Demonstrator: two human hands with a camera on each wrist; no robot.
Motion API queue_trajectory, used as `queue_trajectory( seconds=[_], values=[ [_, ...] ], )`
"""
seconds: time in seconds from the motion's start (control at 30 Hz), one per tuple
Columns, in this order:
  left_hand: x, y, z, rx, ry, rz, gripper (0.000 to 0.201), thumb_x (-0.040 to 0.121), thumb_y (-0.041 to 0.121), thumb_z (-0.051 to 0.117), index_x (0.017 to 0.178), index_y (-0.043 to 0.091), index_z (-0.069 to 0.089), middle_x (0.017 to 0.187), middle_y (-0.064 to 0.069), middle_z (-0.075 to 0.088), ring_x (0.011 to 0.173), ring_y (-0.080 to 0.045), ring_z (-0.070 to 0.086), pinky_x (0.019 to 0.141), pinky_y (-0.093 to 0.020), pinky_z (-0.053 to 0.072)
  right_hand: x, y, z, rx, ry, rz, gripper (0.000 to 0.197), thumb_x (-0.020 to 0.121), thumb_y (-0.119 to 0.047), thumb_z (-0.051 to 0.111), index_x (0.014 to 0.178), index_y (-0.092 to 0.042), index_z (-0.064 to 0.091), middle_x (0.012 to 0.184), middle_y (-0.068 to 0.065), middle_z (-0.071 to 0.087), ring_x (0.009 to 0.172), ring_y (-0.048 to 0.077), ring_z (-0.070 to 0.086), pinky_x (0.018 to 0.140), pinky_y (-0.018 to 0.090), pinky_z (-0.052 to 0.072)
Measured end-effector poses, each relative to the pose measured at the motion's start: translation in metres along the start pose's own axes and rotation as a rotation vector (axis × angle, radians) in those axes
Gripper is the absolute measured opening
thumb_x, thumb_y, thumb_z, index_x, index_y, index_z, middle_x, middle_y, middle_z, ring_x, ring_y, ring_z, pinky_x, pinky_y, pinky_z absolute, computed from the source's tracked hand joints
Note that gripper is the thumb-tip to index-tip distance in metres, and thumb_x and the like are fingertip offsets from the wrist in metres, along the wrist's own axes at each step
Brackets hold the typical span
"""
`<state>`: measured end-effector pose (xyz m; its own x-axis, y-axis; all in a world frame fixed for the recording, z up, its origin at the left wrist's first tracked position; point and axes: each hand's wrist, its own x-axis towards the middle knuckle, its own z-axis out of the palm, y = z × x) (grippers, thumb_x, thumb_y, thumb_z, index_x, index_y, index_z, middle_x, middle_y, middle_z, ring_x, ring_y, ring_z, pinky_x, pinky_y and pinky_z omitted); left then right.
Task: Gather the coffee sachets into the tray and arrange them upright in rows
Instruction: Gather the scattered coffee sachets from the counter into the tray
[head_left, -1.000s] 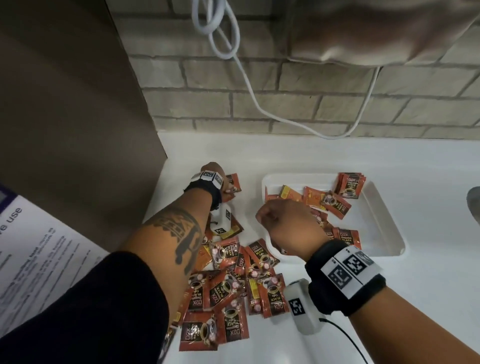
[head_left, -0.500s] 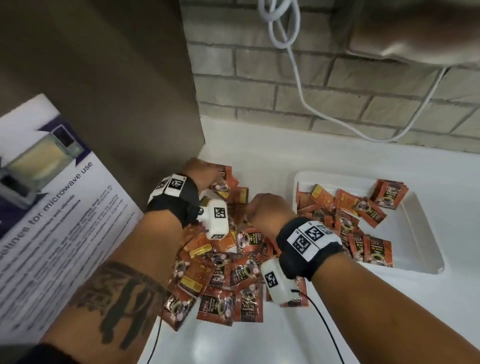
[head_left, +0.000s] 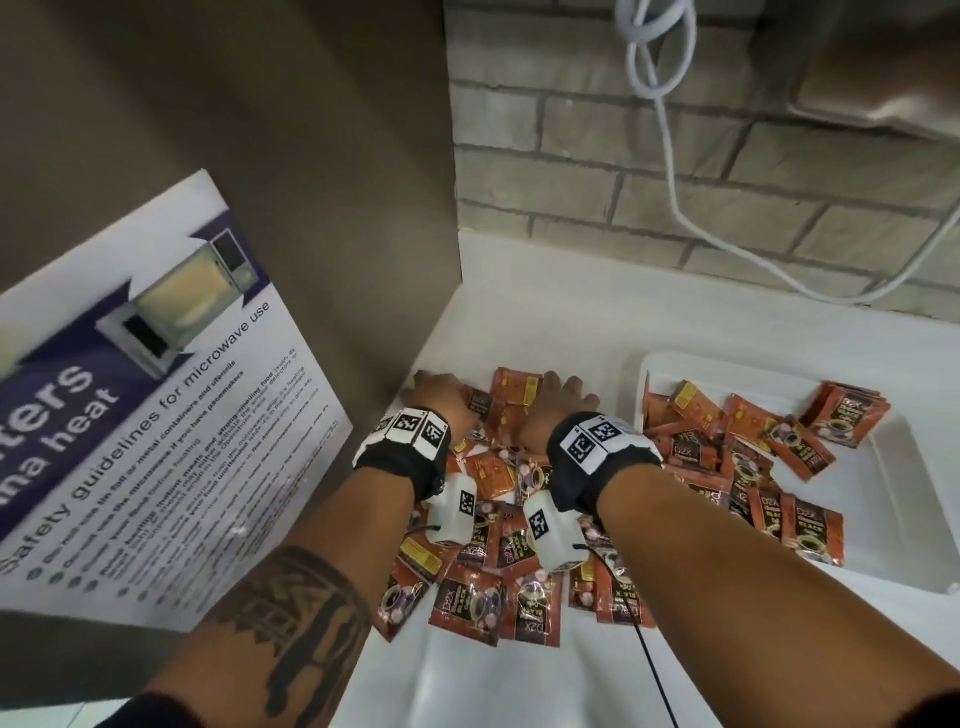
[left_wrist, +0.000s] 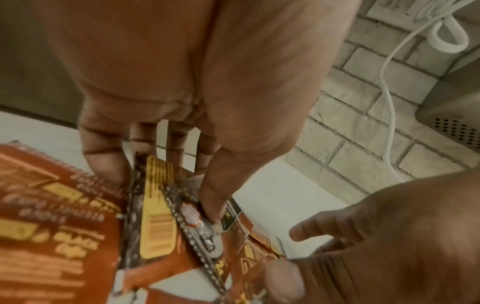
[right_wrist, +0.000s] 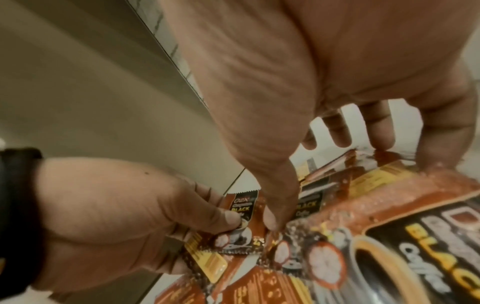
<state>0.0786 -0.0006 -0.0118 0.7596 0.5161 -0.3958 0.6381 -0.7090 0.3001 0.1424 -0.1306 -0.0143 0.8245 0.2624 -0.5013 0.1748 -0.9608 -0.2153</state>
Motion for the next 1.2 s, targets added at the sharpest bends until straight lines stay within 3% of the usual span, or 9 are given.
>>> queue_trajectory(
  seconds=[0.23,0.33,0.43,0.5,0.6,0.7,0.87,1.03,1.2],
  values=[
    [0.002,0.004,0.001,-0.103,-0.041,0.07,0.019,0.086,0.015,0.073,0.097,0.024,0.06,0.117,-0.002,0.068,0.107,-0.024,0.06,0.098,-0.035,0.047,0.007,0.002,0.004,0.153,0.035,0.067,0.083,0.073,-0.03,0.086,0.138,-0.012,0.037,0.136,0.014,0.046,0.125,0.036,0.048,0.102,0.042,0.045],
    [0.003,0.006,0.001,-0.27,-0.076,0.072,0.031,0.082,0.004,0.077,0.107,0.019,0.065,0.112,-0.002,0.069,0.101,-0.021,0.064,0.087,-0.031,0.052,0.005,0.006,0.001,0.171,0.03,0.063,0.073,0.072,-0.029,0.085,0.128,-0.01,0.043,0.122,0.013,0.061,0.115,0.034,0.058,0.098,0.045,0.05],
    [0.005,0.008,0.002,-0.332,-0.073,0.086,0.029,0.082,0.001,0.076,0.099,0.021,0.063,0.105,0.0,0.068,0.098,-0.02,0.065,0.085,-0.033,0.055,0.003,0.008,-0.003,0.205,-0.003,0.026,0.05,0.071,-0.023,0.084,0.109,-0.005,0.057,0.101,0.009,0.067,0.094,0.027,0.067,0.077,0.035,0.057],
    [0.008,0.009,-0.002,-0.357,-0.039,0.095,0.023,0.086,0.002,0.07,0.095,0.022,0.062,0.102,0.0,0.067,0.097,-0.021,0.065,0.08,-0.031,0.054,0.002,0.01,-0.01,0.142,-0.013,-0.031,0.016,0.081,-0.015,0.074,0.078,-0.009,0.059,0.076,0.004,0.062,0.069,0.018,0.061,0.053,0.024,0.045],
    [0.014,0.015,-0.013,-0.392,0.008,0.088,0.019,0.087,0.005,0.066,0.1,0.018,0.062,0.096,0.0,0.061,0.095,-0.024,0.064,0.077,-0.032,0.054,0.003,0.017,-0.014,0.032,-0.005,-0.078,0.033,0.09,-0.014,0.062,0.06,-0.013,0.049,0.062,0.001,0.05,0.057,0.016,0.048,0.046,0.021,0.033],
    [0.018,0.025,-0.026,-0.425,0.022,0.105,0.022,0.083,0.003,0.064,0.102,0.012,0.062,0.086,-0.003,0.061,0.089,-0.029,0.067,0.076,-0.037,0.057,0.0,0.02,-0.02,-0.061,0.012,-0.116,0.035,0.092,-0.014,0.059,0.059,-0.013,0.048,0.062,0.0,0.047,0.058,0.015,0.048,0.046,0.021,0.031],
    [0.028,0.045,-0.032,-0.318,-0.118,0.154,0.038,0.083,0.002,0.058,0.117,0.02,0.056,0.097,-0.004,0.062,0.076,-0.018,0.065,0.055,-0.024,0.049,-0.015,0.027,-0.048,-0.085,0.102,-0.118,0.019,0.094,-0.015,0.059,0.078,-0.006,0.062,0.069,0.0,0.053,0.073,0.018,0.055,0.048,0.021,0.033],
    [0.039,0.058,-0.015,-0.103,-0.213,0.202,0.065,0.088,0.01,0.066,0.147,0.018,0.039,0.135,-0.011,0.056,0.112,-0.028,0.061,0.086,-0.032,0.053,-0.035,0.043,-0.085,0.208,0.258,-0.148,0.021,0.092,-0.01,0.058,0.108,-0.004,0.07,0.109,0.011,0.07,0.103,0.029,0.067,0.089,0.038,0.056],
    [0.049,0.059,0.001,0.078,-0.111,0.215,0.056,0.091,0.019,0.068,0.142,0.017,0.048,0.144,-0.016,0.033,0.119,-0.034,0.058,0.097,-0.034,0.049,-0.061,0.049,-0.081,0.183,-0.041,-0.253,0.018,0.089,-0.012,0.068,0.106,-0.007,0.071,0.1,0.009,0.072,0.083,0.022,0.07,0.077,0.035,0.061]
  ],
)
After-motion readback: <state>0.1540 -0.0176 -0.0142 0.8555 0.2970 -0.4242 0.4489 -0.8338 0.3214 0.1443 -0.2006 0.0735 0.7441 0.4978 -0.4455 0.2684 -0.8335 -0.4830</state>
